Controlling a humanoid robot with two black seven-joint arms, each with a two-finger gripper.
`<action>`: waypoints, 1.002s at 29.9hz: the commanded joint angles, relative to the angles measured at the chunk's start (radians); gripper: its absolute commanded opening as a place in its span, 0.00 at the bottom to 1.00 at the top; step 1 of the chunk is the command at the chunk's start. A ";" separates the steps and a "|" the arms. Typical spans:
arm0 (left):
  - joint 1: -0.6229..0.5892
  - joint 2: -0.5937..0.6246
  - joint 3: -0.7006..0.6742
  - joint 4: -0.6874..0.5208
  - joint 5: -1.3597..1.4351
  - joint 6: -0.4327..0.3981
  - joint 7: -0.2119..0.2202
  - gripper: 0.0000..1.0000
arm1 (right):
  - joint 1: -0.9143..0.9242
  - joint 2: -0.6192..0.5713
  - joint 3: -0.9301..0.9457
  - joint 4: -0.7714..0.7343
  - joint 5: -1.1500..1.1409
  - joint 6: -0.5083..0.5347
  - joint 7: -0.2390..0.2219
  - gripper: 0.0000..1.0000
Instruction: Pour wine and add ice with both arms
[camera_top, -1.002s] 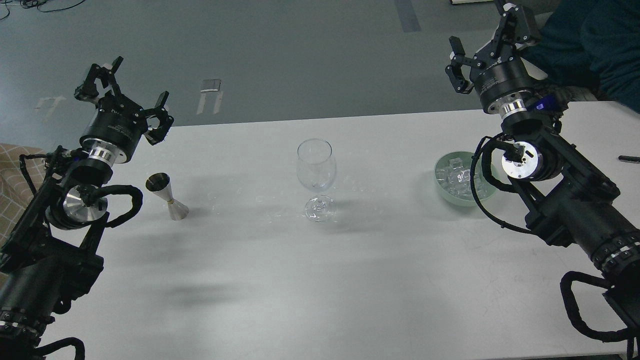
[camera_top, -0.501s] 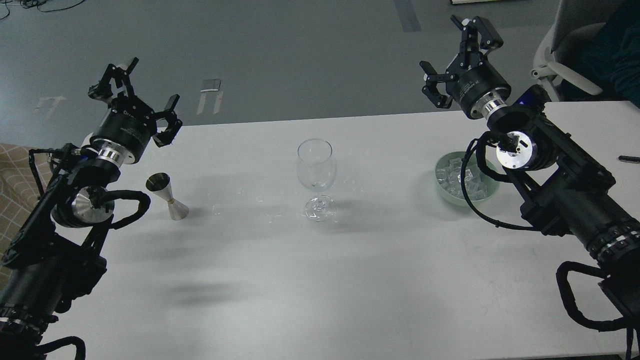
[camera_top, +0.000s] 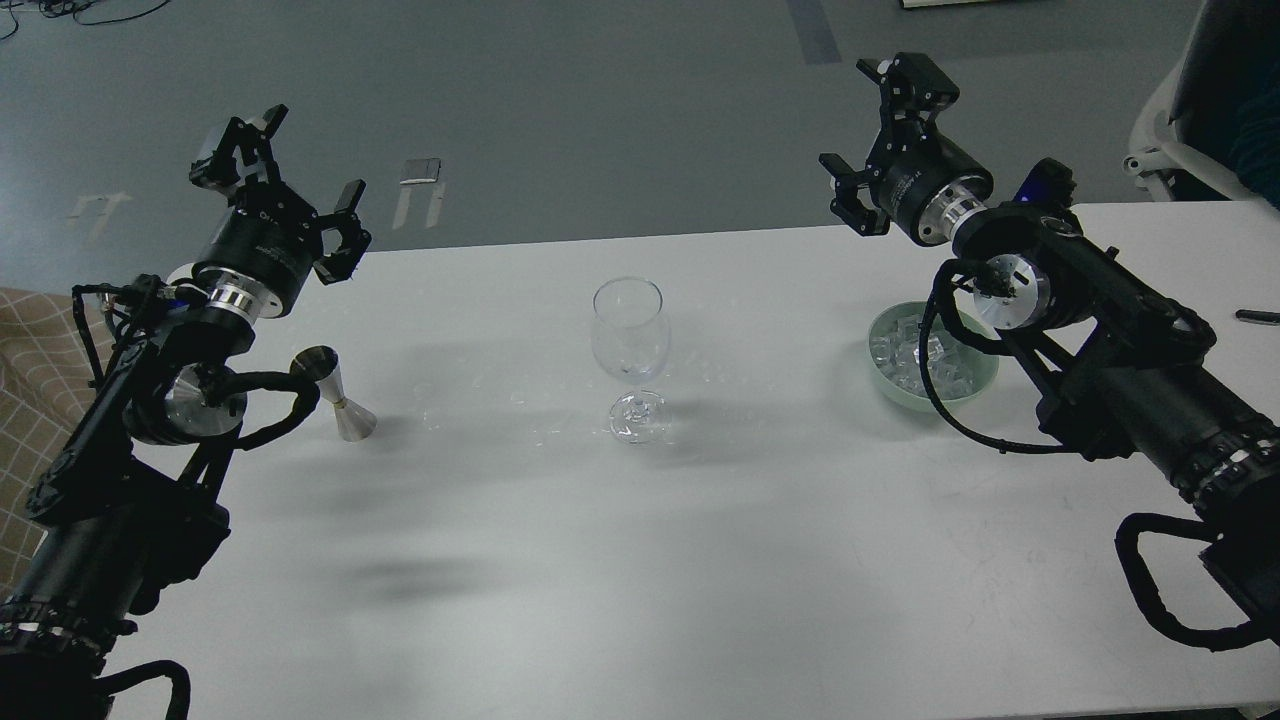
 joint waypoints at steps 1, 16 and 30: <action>-0.003 0.003 0.000 -0.012 -0.002 -0.001 -0.001 0.98 | -0.001 0.004 0.001 0.002 0.002 -0.006 0.000 1.00; 0.001 0.005 0.005 -0.013 -0.008 -0.024 0.035 0.98 | -0.022 0.004 0.000 -0.006 0.002 -0.001 0.016 1.00; 0.008 0.006 0.005 -0.015 -0.016 -0.018 0.036 0.98 | -0.025 -0.020 -0.002 -0.041 0.002 0.098 0.058 1.00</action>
